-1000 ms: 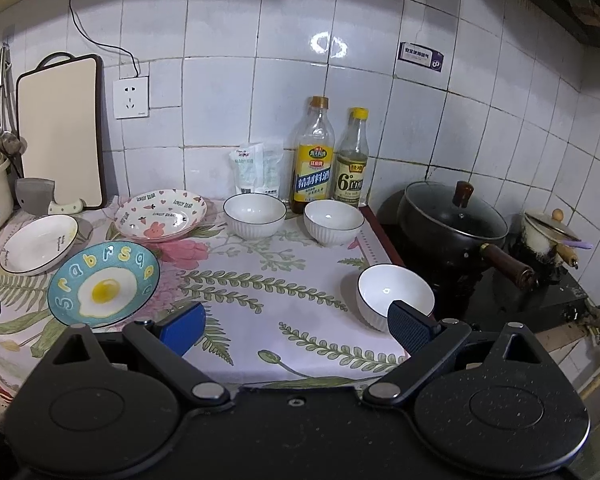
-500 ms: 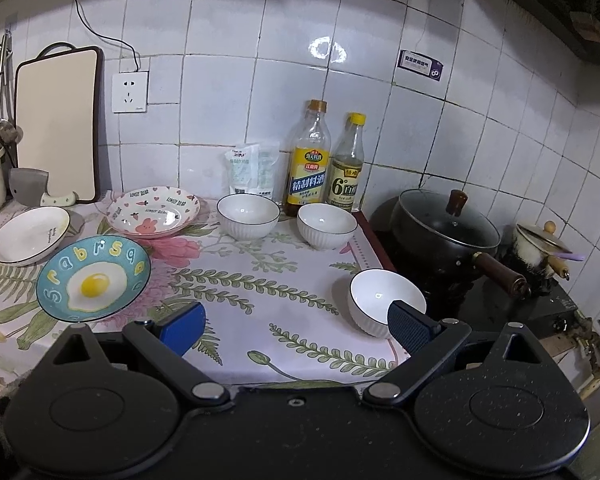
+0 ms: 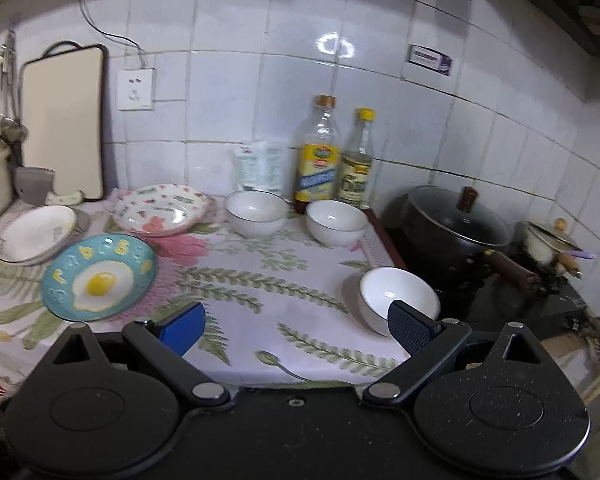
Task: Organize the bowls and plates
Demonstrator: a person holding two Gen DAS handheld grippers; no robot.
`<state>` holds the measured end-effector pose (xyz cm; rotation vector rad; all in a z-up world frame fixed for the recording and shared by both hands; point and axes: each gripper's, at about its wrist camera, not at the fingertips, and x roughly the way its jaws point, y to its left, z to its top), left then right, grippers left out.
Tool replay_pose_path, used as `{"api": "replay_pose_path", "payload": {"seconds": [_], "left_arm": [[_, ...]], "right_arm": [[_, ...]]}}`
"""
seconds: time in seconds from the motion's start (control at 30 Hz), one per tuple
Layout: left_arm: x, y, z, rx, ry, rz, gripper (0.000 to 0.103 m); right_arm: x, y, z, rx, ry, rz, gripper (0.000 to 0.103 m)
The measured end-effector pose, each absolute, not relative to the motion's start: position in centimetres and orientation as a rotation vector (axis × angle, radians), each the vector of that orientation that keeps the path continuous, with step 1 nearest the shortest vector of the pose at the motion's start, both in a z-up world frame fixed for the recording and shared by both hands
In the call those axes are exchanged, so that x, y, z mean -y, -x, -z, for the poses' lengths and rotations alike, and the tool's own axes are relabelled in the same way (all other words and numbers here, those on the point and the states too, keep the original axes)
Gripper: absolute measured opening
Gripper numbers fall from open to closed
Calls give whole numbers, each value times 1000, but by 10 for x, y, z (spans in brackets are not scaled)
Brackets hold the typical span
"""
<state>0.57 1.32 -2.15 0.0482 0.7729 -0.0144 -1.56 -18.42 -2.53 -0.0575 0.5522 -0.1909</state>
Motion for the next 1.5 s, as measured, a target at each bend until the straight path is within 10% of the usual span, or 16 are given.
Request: {"api": "replay_pose_path", "payload": {"seconds": [0.63,0.93,1.2,1.37,1.5], "left_arm": [[-84,-119,79,-798,16,-95,96],[-91,-167,140,-886,155,-48,77],[-91,-183,164,-949,226,-2,50],[-94,-190,173,-1012,273,21,21],[-96,-190,177,-1017,302,16,18]], "right_arm": [[128,-130,103,-519,2,-360,96],[136,-178,154,-676,-170,-330,85],[140,-200,179,-777,-267,-331,57],[143,-205,184,-794,-309,-353,20],[142,-204,185,-785,-297,-362,20]]}}
